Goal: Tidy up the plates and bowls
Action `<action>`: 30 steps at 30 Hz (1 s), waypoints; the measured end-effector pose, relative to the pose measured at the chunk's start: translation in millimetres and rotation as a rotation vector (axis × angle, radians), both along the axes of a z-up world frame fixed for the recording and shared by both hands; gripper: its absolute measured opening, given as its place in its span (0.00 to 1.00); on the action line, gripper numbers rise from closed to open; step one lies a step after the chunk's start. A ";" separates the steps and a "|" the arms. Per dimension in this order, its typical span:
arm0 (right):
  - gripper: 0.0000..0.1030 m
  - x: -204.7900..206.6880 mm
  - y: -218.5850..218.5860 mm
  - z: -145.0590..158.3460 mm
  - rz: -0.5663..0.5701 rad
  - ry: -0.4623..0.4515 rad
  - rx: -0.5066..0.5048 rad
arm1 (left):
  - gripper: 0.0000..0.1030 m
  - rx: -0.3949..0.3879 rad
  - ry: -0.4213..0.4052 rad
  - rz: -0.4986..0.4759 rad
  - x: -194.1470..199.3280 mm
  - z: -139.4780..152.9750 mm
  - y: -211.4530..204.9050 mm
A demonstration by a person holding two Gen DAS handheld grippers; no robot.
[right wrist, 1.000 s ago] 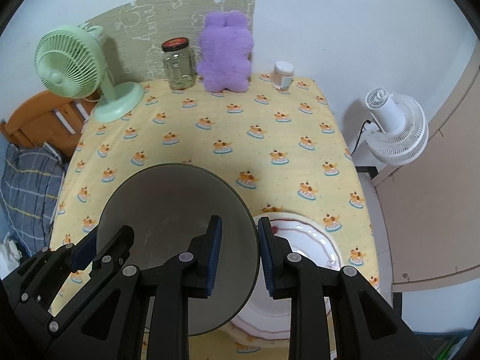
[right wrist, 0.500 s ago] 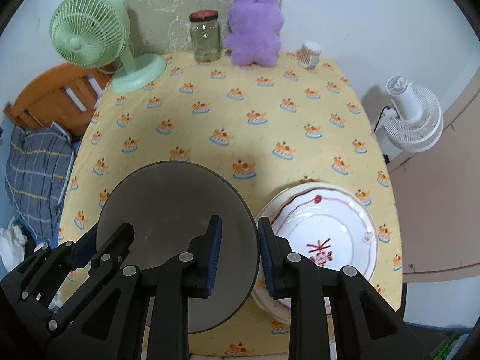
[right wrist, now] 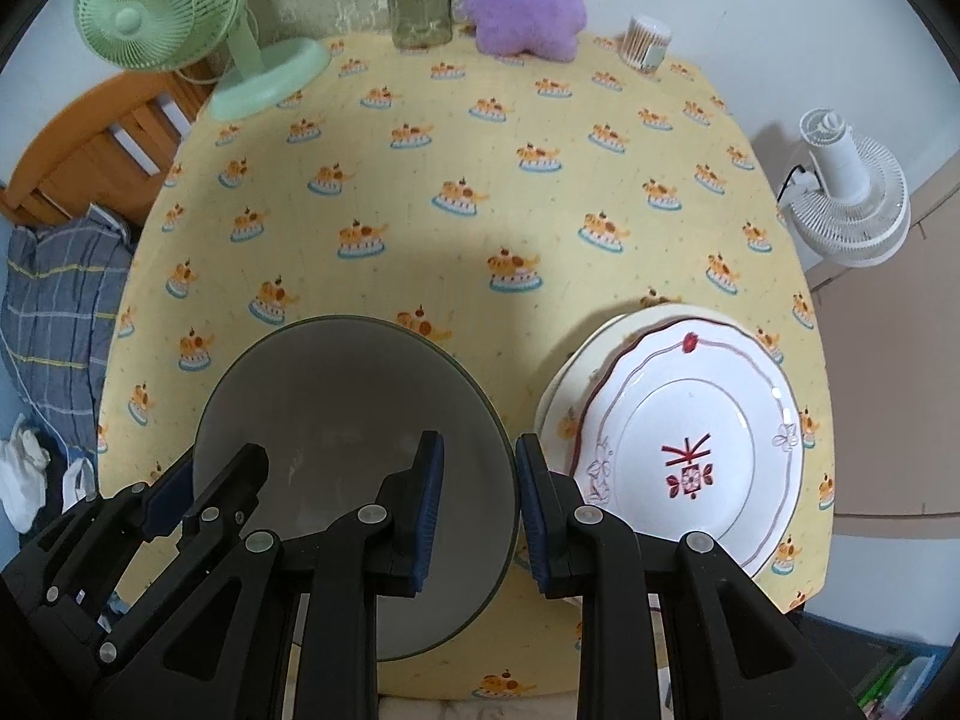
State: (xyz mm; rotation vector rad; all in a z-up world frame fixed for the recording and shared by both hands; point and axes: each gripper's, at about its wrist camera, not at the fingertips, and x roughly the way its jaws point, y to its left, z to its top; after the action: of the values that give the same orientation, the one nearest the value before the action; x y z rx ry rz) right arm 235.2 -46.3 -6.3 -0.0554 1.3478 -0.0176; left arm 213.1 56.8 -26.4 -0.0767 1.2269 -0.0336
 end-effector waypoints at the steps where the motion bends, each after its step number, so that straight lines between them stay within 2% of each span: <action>1: 0.28 0.5 0.9 -2.9 0.000 0.008 -0.002 | 0.15 -0.001 0.006 0.000 0.8 -2.1 1.0; 11: 0.28 4.7 5.0 -7.7 0.003 0.014 -0.027 | 0.15 0.015 -0.003 -0.027 3.3 -5.3 -1.9; 25: 0.27 -9.9 1.4 -8.0 -0.014 0.031 0.000 | 0.15 0.005 -0.002 -0.038 -9.0 -4.7 -1.0; 29: 0.28 -14.5 -4.4 -4.1 -0.028 0.005 0.039 | 0.30 -0.033 -0.001 -0.020 -12.7 -3.6 1.6; 30: 0.28 -16.3 -6.0 -2.4 -0.028 -0.005 0.049 | 0.31 -0.038 -0.007 -0.019 -14.9 -2.3 0.7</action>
State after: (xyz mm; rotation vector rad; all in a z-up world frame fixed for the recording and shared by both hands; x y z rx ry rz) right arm 218.8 -52.2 -8.7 0.0048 1.3436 -0.0088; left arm 198.2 57.5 -28.6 -0.0975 1.2201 -0.0735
